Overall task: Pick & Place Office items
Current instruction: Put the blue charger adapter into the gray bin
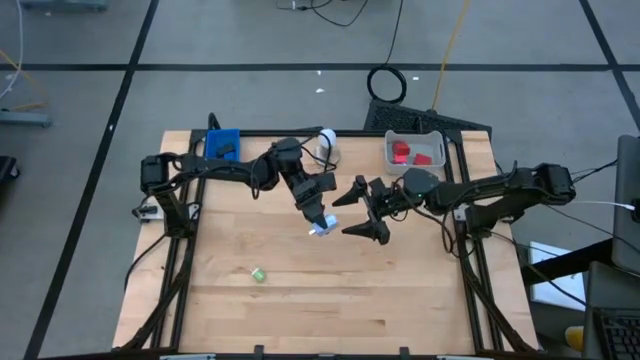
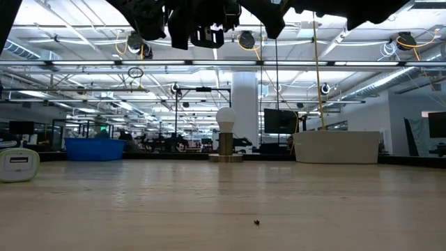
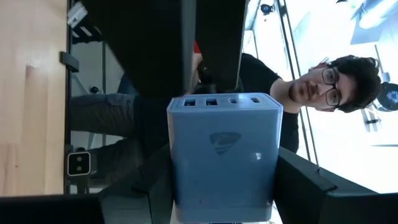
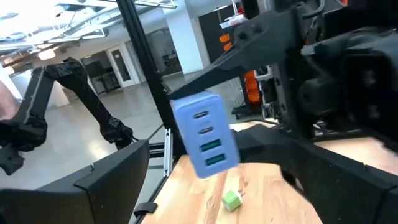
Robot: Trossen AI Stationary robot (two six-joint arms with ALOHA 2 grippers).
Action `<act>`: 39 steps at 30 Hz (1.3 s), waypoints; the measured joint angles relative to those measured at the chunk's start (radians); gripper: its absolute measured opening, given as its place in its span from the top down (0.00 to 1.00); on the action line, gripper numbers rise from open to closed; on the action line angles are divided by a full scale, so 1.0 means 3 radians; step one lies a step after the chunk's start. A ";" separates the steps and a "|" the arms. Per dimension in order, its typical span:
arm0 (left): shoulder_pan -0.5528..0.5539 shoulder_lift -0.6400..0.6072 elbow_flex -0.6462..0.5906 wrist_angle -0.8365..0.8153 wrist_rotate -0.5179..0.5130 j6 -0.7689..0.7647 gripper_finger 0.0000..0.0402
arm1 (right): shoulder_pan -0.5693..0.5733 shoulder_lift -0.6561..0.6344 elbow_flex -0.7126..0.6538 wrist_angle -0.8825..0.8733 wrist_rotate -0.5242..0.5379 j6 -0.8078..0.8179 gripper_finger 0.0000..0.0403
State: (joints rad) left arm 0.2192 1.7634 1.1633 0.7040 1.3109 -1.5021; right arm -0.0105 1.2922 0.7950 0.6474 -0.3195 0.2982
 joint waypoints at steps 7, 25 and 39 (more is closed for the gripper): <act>-0.0047 0.0000 0.0000 -0.0003 -0.0002 -0.0003 0.48 | 0.0001 0.0003 0.0040 0.0013 -0.0002 -0.0068 0.06; 0.0032 0.0000 0.0000 -0.0019 -0.0022 -0.0009 0.48 | 0.0059 0.0137 0.0224 0.0046 -0.0197 -0.0168 0.06; -0.0025 0.0000 -0.0001 -0.0093 -0.0009 -0.0024 0.48 | 0.0217 0.0501 0.0470 0.0052 -0.0244 -0.0252 0.10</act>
State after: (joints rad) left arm 0.2118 1.7634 1.1629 0.6762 1.3083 -1.5093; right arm 0.0547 1.4425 0.9360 0.6629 -0.3926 0.2226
